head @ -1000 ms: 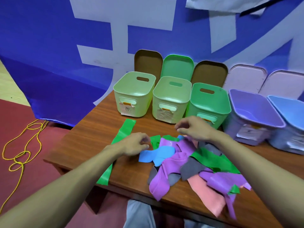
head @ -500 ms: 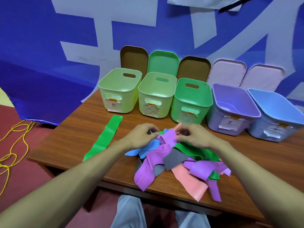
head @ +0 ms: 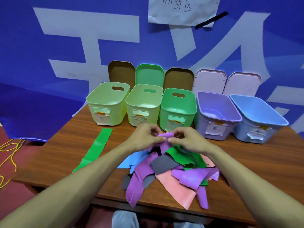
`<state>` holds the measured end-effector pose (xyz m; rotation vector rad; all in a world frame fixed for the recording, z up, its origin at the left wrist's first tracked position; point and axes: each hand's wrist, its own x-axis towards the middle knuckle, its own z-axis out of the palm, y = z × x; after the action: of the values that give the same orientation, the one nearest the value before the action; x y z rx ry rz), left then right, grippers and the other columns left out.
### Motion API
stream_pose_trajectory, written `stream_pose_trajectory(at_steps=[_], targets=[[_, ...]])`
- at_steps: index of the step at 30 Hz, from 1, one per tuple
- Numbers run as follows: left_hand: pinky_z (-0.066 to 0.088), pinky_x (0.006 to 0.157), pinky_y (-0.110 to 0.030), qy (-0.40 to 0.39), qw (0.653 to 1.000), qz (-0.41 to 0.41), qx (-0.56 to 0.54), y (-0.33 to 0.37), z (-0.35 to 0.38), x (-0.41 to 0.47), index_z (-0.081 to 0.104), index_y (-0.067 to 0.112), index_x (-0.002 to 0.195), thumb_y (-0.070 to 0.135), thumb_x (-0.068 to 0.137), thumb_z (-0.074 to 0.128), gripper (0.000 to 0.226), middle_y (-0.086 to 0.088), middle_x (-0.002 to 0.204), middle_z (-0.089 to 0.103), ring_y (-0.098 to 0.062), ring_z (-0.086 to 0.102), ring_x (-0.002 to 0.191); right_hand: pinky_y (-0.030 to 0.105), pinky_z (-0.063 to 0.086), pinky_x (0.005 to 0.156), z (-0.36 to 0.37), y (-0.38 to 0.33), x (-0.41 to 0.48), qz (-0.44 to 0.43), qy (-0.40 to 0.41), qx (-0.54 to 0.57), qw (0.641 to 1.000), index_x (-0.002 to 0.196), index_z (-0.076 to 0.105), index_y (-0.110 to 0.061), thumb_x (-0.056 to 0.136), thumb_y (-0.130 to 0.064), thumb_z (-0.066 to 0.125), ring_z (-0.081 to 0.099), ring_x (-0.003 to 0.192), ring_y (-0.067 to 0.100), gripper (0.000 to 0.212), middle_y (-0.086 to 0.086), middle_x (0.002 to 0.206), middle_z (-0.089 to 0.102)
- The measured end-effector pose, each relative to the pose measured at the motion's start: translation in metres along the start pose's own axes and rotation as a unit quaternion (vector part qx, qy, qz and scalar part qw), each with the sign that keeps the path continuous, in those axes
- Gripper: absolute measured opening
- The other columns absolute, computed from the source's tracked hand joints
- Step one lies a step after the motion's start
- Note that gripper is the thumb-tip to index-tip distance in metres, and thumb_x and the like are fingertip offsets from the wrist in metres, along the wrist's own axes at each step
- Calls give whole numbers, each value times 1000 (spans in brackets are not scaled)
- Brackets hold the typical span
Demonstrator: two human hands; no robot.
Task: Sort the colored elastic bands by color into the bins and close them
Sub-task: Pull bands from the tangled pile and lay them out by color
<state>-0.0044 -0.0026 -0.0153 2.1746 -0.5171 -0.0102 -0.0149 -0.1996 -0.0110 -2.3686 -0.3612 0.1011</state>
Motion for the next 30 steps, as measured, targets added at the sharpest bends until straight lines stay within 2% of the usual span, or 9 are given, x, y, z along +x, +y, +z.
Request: stream_pose_trajectory(at_steps=[5, 8, 11, 14, 18, 23, 25, 28, 30], targets=[[37, 52, -18, 21, 999, 23, -4, 24, -4, 17, 67, 15, 81, 29, 79, 74, 16, 7, 63, 61, 1, 48, 53, 25, 37, 59, -17, -6, 0, 9, 50, 35, 998, 70, 60, -15, 83, -26, 71, 49, 60, 8, 20, -3, 63, 59], [38, 58, -19, 8, 990, 9, -137, 38, -11, 24, 65, 10, 94, 19, 81, 73, 17, 3, 66, 57, -6, 49, 61, 34, 42, 65, -30, -10, -2, 1, 74, 129, 989, 72, 58, -14, 84, -15, 69, 50, 68, 17, 17, 11, 68, 56], [46, 67, -19, -39, 971, 4, -235, 45, -17, 27, 61, 13, 105, 9, 77, 74, 31, -1, 78, 60, -8, 55, 73, 38, 50, 71, -46, -22, -3, -9, 104, 179, 978, 74, 58, -14, 86, -7, 65, 55, 72, 20, 16, 12, 73, 60], [50, 78, -32, -89, 982, 31, -166, 44, -15, 26, 64, 6, 104, 4, 76, 74, 30, -6, 89, 68, -13, 60, 80, 28, 49, 66, -59, -30, -7, -16, 130, 233, 964, 77, 58, -14, 88, -4, 62, 55, 67, 13, 15, 7, 71, 61], [51, 81, -28, -66, 985, 47, -151, 47, -5, 29, 65, -3, 105, -3, 84, 64, 22, -10, 99, 69, -11, 61, 87, 10, 43, 54, -71, -34, -12, -28, 158, 268, 950, 81, 63, -12, 87, -1, 62, 55, 55, -2, 12, -2, 64, 65], [47, 64, -25, -57, 995, 84, -8, 42, -9, 35, 65, 27, 81, 6, 83, 67, 21, 5, 73, 67, 1, 57, 63, 13, 44, 49, -84, -31, -16, -13, 179, 350, 919, 86, 65, -9, 87, -3, 64, 57, 53, 2, 6, -2, 62, 67], [40, 55, -19, -2, 996, 79, 28, 42, -16, 38, 66, 25, 80, 9, 84, 67, 16, 10, 70, 63, 7, 52, 51, 12, 40, 48, -88, -27, -18, -1, 171, 341, 924, 86, 66, -9, 86, -5, 64, 55, 55, 3, 4, 0, 66, 65], [44, 49, -22, 77, 994, 62, 39, 47, -32, 42, 69, 20, 84, 10, 85, 66, 11, 3, 77, 68, -6, 56, 44, 15, 38, 49, -92, -23, -24, 21, 99, 396, 913, 84, 62, -8, 86, -17, 64, 49, 54, 6, 8, -3, 60, 57], [51, 61, -26, 110, 991, 69, 21, 54, -42, 46, 71, 19, 85, 6, 85, 65, 13, 0, 81, 72, -14, 66, 59, 20, 50, 55, -95, -25, -29, 48, 32, 443, 895, 87, 62, -7, 83, -36, 58, 57, 55, 11, 30, 1, 64, 60]])
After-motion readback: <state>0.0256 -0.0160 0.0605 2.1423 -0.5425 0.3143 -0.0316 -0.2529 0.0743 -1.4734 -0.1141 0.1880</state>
